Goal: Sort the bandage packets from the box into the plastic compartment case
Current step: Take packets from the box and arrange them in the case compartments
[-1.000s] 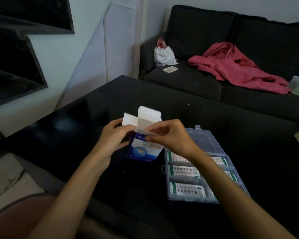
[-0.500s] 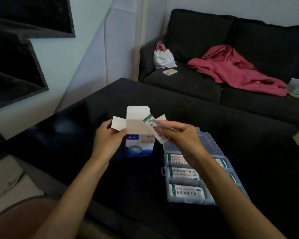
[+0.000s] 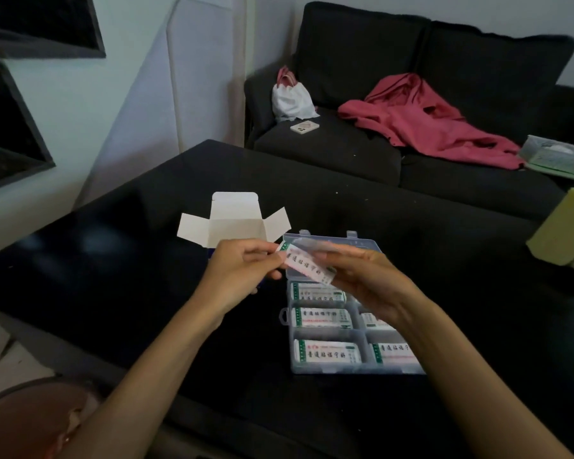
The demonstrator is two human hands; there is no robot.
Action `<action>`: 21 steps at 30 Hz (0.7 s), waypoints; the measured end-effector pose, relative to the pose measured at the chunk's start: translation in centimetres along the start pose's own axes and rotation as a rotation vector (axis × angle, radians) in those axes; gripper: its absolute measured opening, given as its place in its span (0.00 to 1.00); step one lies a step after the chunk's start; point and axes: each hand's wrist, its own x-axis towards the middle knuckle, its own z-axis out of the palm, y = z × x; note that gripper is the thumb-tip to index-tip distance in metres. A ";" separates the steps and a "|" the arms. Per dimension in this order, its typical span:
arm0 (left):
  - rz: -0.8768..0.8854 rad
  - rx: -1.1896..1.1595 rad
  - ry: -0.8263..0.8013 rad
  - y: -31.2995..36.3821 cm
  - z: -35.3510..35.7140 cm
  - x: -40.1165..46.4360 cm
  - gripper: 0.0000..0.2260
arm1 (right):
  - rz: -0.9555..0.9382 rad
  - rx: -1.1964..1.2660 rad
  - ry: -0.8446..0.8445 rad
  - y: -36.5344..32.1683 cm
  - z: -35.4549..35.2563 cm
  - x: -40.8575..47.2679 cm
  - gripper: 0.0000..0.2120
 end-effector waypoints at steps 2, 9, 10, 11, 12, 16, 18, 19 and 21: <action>-0.042 -0.037 0.029 -0.1 0.6 0.3 0.03 | -0.058 -0.062 0.114 0.0 -1.0 0.0 0.10; -0.064 0.003 0.006 -1.3 2.2 0.7 0.11 | 0.007 -0.043 0.168 0.9 -3.7 -0.6 0.12; -0.057 0.008 0.003 -1.5 2.3 0.8 0.12 | 0.009 -0.029 0.152 1.1 -3.8 -0.6 0.11; -0.053 0.016 0.002 -1.6 2.5 0.9 0.12 | 0.007 0.009 0.135 1.2 -4.1 -0.5 0.10; -0.052 0.023 0.005 -1.7 2.6 1.0 0.12 | 0.006 0.066 0.113 1.3 -4.1 -0.5 0.09; -0.066 0.031 0.019 -1.9 3.4 2.0 0.10 | 0.091 0.258 -0.001 1.2 -4.3 -0.2 0.14; -0.031 0.081 0.017 -2.1 3.9 2.3 0.07 | 0.139 0.347 -0.039 0.8 -4.3 -0.3 0.16; -0.002 0.135 0.025 -2.2 4.2 2.5 0.06 | 0.145 0.367 -0.040 0.5 -4.2 -0.3 0.16; 0.051 0.248 0.051 -2.6 4.5 2.7 0.07 | 0.116 0.242 0.022 0.4 -4.1 -0.2 0.15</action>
